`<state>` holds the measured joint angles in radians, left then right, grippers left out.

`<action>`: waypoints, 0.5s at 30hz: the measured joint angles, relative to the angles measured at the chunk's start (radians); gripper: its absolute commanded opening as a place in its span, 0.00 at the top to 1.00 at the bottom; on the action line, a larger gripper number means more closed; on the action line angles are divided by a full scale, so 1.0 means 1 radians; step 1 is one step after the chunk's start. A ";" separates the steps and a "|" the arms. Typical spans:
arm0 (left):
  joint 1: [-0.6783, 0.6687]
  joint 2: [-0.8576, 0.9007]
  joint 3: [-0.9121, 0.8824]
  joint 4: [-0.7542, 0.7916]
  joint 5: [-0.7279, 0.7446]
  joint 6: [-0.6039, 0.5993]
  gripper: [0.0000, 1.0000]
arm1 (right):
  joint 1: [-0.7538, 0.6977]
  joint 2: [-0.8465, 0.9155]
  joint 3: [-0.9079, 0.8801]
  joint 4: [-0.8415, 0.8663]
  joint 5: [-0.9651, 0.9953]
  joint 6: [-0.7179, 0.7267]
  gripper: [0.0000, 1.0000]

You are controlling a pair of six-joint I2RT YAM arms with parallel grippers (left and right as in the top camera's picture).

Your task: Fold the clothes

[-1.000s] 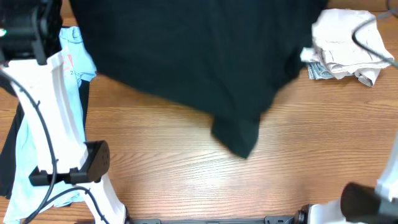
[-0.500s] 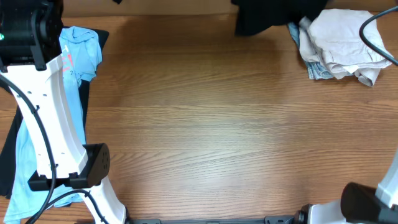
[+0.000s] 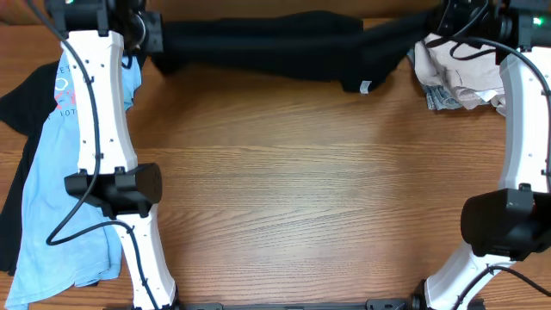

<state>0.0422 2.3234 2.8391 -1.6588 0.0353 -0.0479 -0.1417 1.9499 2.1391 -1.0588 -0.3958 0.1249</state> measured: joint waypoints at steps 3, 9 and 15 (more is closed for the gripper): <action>0.000 -0.011 0.000 -0.030 0.034 0.000 0.96 | -0.001 -0.020 0.002 -0.085 -0.011 -0.006 0.96; -0.005 -0.052 -0.032 -0.027 0.148 0.000 0.96 | -0.001 -0.054 0.003 -0.272 -0.019 -0.013 0.96; -0.023 -0.188 -0.288 -0.028 0.140 0.000 0.95 | -0.001 -0.093 0.003 -0.409 0.004 -0.015 0.96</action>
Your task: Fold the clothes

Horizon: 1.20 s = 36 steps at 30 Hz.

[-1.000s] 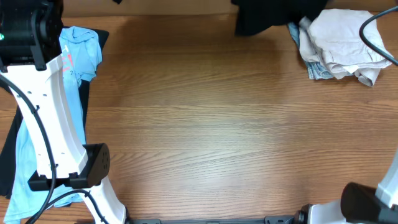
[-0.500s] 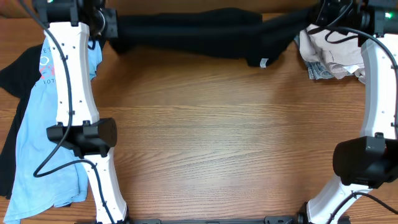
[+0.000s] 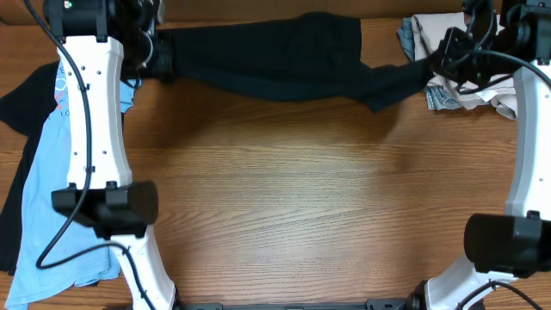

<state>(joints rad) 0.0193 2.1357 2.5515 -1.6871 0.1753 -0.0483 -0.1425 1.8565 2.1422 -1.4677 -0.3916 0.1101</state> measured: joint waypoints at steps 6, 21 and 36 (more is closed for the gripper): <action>-0.005 -0.178 -0.329 0.000 -0.039 -0.001 0.96 | 0.000 -0.087 -0.045 -0.092 0.059 0.011 0.96; -0.005 -0.649 -0.924 0.062 -0.100 -0.064 0.96 | 0.000 -0.669 -0.807 0.076 0.112 0.111 0.96; -0.005 -0.960 -1.448 0.253 -0.089 -0.290 0.96 | 0.000 -0.769 -1.156 0.099 0.155 0.293 0.96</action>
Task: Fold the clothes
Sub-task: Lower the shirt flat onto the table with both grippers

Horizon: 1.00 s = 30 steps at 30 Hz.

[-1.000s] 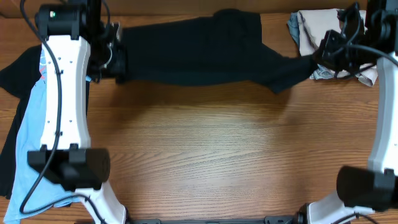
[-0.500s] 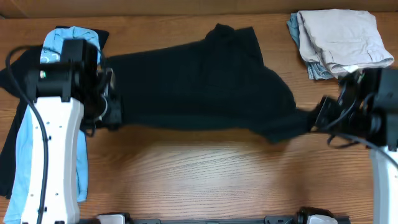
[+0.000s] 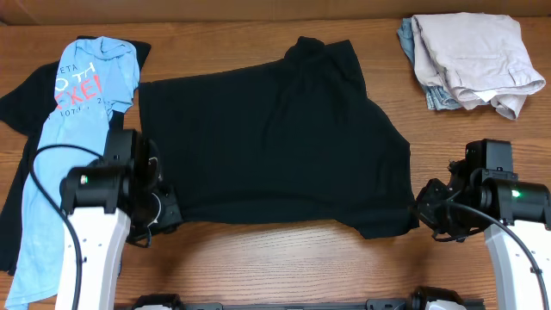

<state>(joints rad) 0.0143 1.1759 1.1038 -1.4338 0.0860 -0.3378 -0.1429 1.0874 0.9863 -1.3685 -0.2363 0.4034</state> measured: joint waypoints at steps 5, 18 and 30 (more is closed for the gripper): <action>0.000 -0.043 -0.042 0.093 -0.040 -0.119 0.96 | 0.000 0.000 -0.014 0.100 0.000 0.011 0.96; 0.000 -0.043 -0.196 0.350 -0.214 -0.290 0.96 | 0.001 0.122 -0.018 0.508 -0.037 -0.045 0.96; 0.000 0.012 -0.350 0.742 -0.335 -0.314 0.96 | 0.081 0.353 -0.018 0.801 -0.063 -0.103 0.96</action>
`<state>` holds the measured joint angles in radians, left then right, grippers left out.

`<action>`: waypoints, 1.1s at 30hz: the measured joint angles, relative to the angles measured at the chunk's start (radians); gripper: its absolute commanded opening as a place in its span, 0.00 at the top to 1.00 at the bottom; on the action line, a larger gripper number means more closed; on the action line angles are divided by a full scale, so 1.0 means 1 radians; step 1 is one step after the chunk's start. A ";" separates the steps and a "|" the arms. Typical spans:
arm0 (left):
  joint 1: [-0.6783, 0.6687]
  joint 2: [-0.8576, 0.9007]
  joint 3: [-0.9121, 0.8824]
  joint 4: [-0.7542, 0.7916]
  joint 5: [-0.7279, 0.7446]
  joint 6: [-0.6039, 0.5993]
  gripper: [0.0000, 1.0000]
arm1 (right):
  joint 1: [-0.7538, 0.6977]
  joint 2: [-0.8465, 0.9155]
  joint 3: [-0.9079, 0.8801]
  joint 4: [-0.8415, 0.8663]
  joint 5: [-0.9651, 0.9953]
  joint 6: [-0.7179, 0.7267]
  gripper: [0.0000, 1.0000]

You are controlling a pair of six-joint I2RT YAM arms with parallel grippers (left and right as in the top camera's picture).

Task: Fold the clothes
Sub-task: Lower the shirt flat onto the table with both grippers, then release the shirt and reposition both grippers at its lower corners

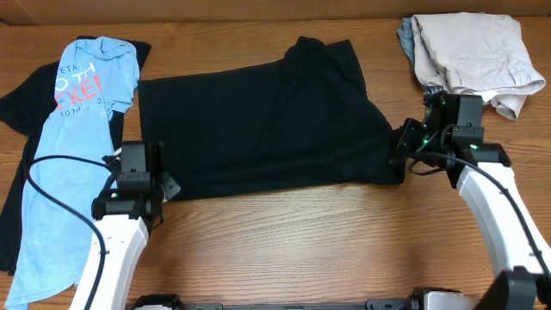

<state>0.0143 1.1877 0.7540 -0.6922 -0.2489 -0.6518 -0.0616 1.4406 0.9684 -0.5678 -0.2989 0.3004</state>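
Note:
A black shirt (pixel 267 120) lies spread flat across the middle of the table. Its near edge runs from lower left to lower right. My left gripper (pixel 166 186) sits at the shirt's near-left corner and looks shut on the cloth. At the shirt's right edge my right gripper (pixel 401 145) is low and appears shut on the fabric there. How the jaws stand is small and dark against the cloth.
A light blue T-shirt (pixel 69 146) with red print lies over a dark garment (pixel 17 95) at the far left. A crumpled pile of beige and grey clothes (pixel 469 56) sits at the back right. Bare wood (pixel 293 250) shows along the front.
Both grippers have moved away from the front edge. The right one went from the near-right corner to the shirt's right edge. The shirt's near-right flap no longer sticks out, and its near edge lies farther back.
Both arms reached to the table's back with the black shirt stretched in a bunched band between them. Then the shirt lay spread flat with the grippers at its near corners. Now both grippers are a little farther in and the near edge is shorter.

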 measured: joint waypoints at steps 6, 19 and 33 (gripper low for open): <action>0.000 0.125 -0.002 0.167 -0.060 -0.001 0.96 | 0.003 0.090 0.000 0.117 -0.001 -0.006 0.96; 0.000 0.340 -0.005 0.406 -0.107 0.000 0.96 | 0.007 0.125 0.000 0.277 -0.008 -0.052 0.96; -0.002 0.340 -0.007 0.609 -0.153 0.026 0.00 | 0.010 0.175 0.000 0.348 0.000 -0.062 0.00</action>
<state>0.0128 1.5276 0.7467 -0.0834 -0.4023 -0.6258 -0.0521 1.6161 0.9680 -0.2195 -0.2989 0.2382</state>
